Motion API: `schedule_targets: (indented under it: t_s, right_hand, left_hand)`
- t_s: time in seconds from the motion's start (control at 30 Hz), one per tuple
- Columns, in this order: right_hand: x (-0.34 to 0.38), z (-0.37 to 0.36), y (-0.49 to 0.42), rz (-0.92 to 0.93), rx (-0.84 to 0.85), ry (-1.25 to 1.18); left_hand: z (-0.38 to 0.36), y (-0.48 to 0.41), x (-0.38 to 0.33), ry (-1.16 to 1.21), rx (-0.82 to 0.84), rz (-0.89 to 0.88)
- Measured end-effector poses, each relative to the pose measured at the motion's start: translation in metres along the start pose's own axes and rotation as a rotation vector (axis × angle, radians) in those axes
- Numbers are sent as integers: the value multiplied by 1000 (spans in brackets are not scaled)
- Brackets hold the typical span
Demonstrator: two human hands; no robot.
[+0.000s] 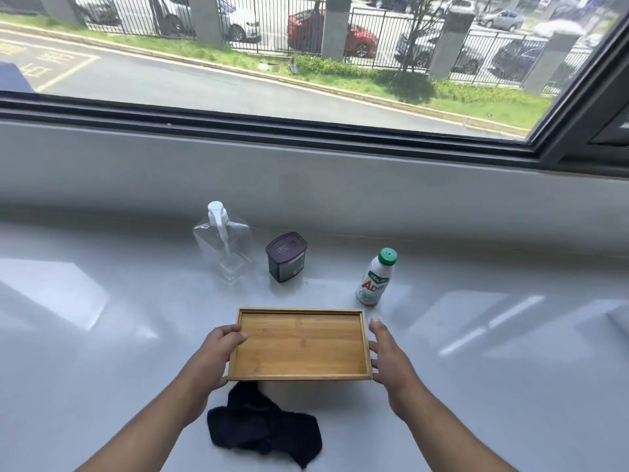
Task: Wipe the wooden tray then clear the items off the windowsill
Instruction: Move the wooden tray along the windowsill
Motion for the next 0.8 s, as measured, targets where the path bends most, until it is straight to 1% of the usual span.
schedule_targets:
  t_s: [0.17,0.37,0.63,0.8]
  right_hand:
    - [4,45,52,35,-170,-40]
    - [21,97,119,154,-328,-78]
    - [47,157,181,337,-443,-161]
    - [42,200,184,354,-461,-230]
  left_hand:
    - [-28,30,-15,-29,180,-58]
    - [-71,58,-43,-68,311,-161]
    - [-130,90,-91,-95,425,-268]
    - [-179,100,-106,-120,476,-316]
Point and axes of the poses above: each hand's wrist, its own y-axis away from the middle knuckle, its own z-axis out of the back of the hand, x = y × z, the point moved 6 cm from there along -y, towards the middle knuckle, and after that the axes turned 2 degrees about x, right-handed, at the moved point
